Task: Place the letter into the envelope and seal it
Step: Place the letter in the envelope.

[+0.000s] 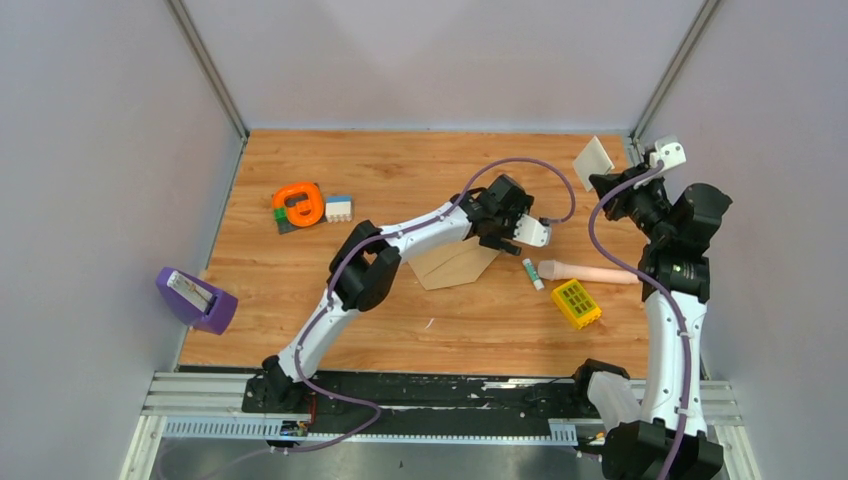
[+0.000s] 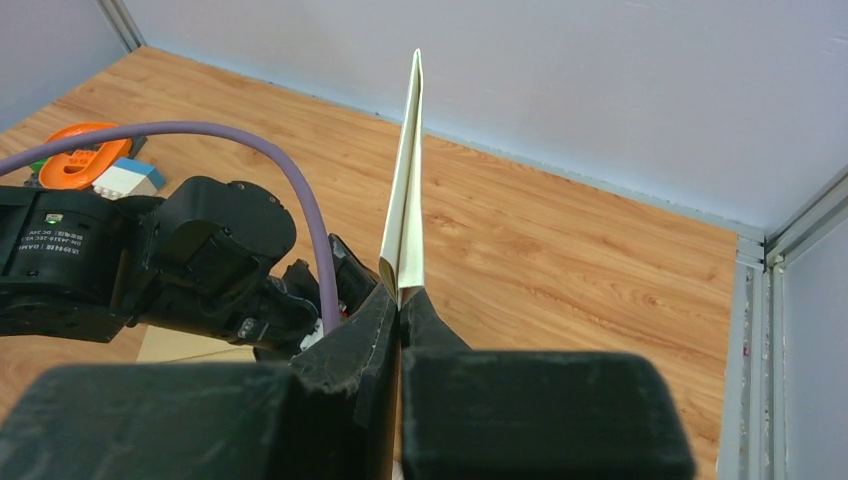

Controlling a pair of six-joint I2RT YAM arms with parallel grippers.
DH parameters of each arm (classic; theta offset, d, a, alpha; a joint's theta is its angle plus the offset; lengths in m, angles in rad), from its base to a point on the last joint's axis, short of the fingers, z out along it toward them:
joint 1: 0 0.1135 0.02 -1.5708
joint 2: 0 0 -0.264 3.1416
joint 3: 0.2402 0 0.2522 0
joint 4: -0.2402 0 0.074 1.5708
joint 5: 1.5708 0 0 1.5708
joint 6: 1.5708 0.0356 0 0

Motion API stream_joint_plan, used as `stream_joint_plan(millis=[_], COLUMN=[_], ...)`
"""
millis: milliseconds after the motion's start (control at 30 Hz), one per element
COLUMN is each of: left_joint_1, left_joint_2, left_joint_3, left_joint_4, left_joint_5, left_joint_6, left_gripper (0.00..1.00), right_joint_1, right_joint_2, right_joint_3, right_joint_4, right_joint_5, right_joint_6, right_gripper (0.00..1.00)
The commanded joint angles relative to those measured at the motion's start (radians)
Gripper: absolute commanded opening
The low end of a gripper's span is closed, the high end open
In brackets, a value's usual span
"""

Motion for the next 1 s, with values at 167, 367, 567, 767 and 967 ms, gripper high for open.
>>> stream_joint_plan(millis=[167, 367, 567, 767, 967], left_joint_1=[-0.048, -0.049, -0.042, -0.004, 0.052], left_joint_2=[0.038, 0.051, 0.07, 0.072, 0.054], left_joint_3=[0.022, -0.011, -0.01, -0.009, -0.039], left_joint_4=[0.041, 0.046, 0.049, 0.035, 0.022], left_joint_5=[-0.031, -0.065, -0.101, -0.123, -0.127], left_joint_6=[0.092, 0.162, 0.187, 0.184, 0.176], left_gripper=[1.0, 1.0, 1.0, 1.0, 1.0], right_joint_1=[-0.009, -0.009, -0.014, -0.016, -0.016], right_joint_2=[-0.031, -0.032, -0.031, -0.029, -0.024], right_joint_3=[-0.006, -0.007, -0.009, -0.009, -0.01], right_joint_4=[0.043, 0.043, 0.044, 0.044, 0.044], right_joint_5=[-0.011, -0.014, -0.02, -0.028, -0.035], right_joint_6=[0.01, 0.014, 0.016, 0.016, 0.017], right_gripper=[0.0, 0.0, 0.0, 0.0, 0.0])
